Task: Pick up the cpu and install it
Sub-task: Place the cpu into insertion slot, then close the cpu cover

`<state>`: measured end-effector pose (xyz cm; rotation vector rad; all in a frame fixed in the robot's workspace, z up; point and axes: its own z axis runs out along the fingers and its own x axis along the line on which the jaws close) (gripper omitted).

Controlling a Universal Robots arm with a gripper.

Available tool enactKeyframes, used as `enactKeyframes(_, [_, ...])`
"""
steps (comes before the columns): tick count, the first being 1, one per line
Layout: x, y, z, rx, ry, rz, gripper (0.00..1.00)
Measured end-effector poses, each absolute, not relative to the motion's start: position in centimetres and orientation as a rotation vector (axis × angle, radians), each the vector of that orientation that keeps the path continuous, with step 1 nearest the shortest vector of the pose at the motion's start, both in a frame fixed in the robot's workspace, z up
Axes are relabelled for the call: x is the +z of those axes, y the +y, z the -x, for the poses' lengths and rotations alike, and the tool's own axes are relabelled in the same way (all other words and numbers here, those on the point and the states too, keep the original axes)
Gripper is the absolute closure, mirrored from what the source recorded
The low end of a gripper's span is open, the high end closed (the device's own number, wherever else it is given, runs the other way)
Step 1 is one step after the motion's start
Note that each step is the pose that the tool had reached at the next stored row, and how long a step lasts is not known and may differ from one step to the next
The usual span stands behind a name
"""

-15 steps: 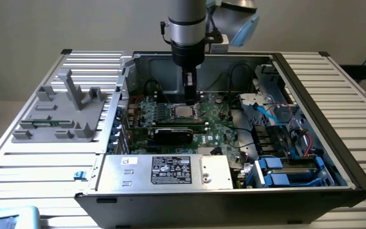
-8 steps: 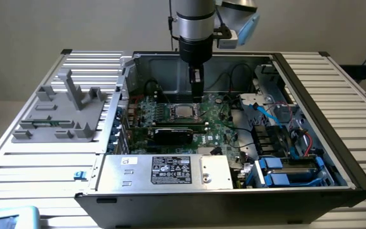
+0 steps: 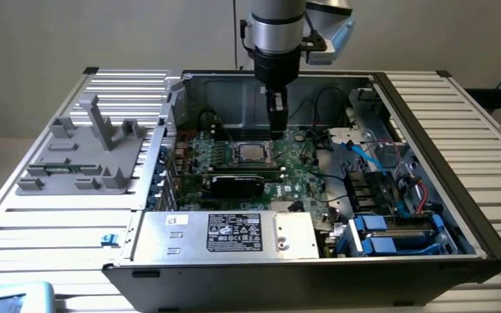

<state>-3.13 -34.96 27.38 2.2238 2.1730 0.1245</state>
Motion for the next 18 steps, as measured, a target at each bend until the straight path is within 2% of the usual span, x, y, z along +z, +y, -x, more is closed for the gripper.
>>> enactKeyframes(16, [27.39,-34.97,3.03,0.124,2.173,-2.224,0.36])
enactKeyframes(17, [27.39,-34.97,3.03,0.124,2.173,-2.224,0.38])
enactKeyframes(18, [27.39,-34.97,3.03,0.124,2.173,-2.224,0.45])
